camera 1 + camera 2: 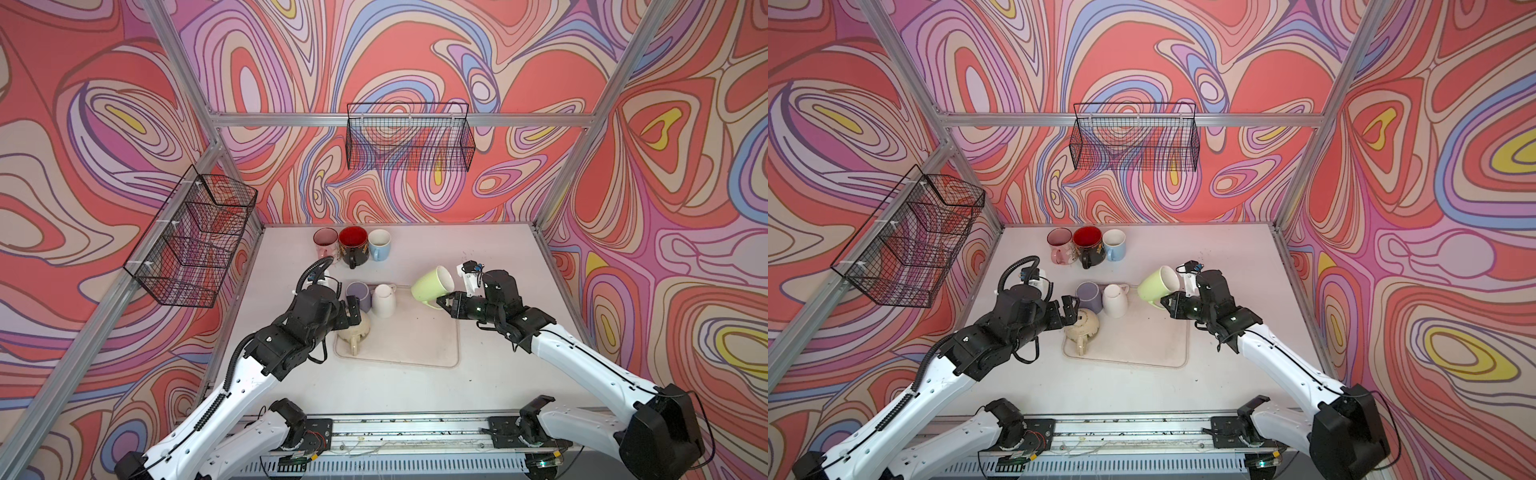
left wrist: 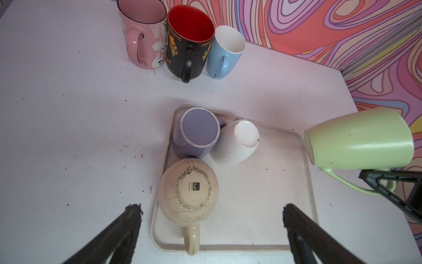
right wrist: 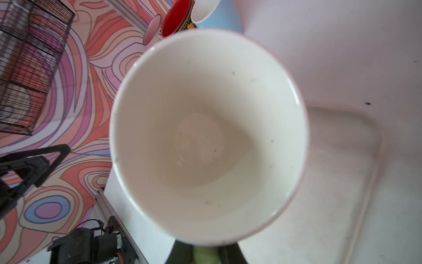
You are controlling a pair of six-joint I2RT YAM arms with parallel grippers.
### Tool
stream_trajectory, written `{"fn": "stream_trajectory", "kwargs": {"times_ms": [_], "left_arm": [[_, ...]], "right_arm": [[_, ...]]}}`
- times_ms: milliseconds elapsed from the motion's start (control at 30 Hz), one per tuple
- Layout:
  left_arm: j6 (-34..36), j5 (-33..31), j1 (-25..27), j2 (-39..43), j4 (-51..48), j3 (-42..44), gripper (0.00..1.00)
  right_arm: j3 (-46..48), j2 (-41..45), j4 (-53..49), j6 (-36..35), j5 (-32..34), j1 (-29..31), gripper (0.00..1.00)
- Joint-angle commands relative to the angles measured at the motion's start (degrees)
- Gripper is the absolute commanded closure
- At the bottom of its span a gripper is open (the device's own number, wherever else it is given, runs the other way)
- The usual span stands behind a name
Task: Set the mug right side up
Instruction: 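Open the left gripper and draw it back while the right holds the mug, then carry the light green mug upright toward the light blue mug with the right gripper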
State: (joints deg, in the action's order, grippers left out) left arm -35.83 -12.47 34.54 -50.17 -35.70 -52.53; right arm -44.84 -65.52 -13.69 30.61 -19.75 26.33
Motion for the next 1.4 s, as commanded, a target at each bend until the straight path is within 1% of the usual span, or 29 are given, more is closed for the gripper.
{"fn": "stream_trajectory", "kwargs": {"times_ms": [0,233,467,600,800,933,1067,1367], "left_arm": [[2.18,-0.45,-0.09,-0.21,-7.80,-2.97,0.00],[6.93,-1.02,-0.10,2.86,-8.99,-4.42,0.00],[10.19,1.99,-0.13,2.54,-11.99,-5.23,0.00],[11.87,3.38,-0.14,3.73,-10.43,-3.73,0.00],[12.29,5.17,-0.15,6.21,-8.65,-1.53,0.00],[13.06,6.93,-0.09,7.19,-8.33,-0.30,0.00],[13.51,5.57,-0.09,7.04,-9.18,-0.51,0.00],[13.79,5.29,-0.15,6.15,-9.78,-0.64,0.00]], "right_arm": [[-4.90,0.22,-2.06,-5.97,4.51,-0.14,1.00],[-10.07,-4.43,-6.50,-9.70,9.45,-0.19,1.00],[-16.23,-11.05,-9.06,-12.49,13.67,-0.17,1.00],[-19.73,-15.16,-9.41,-13.70,15.34,-0.19,1.00],[-27.24,-23.38,-11.51,-15.49,16.83,-0.14,1.00],[-33.27,-29.04,-13.62,-15.52,18.98,-0.18,1.00],[-38.69,-33.86,-15.24,-14.64,21.33,-0.19,1.00],[-50.80,-44.93,-20.30,-12.71,27.63,1.00,1.00]]}}
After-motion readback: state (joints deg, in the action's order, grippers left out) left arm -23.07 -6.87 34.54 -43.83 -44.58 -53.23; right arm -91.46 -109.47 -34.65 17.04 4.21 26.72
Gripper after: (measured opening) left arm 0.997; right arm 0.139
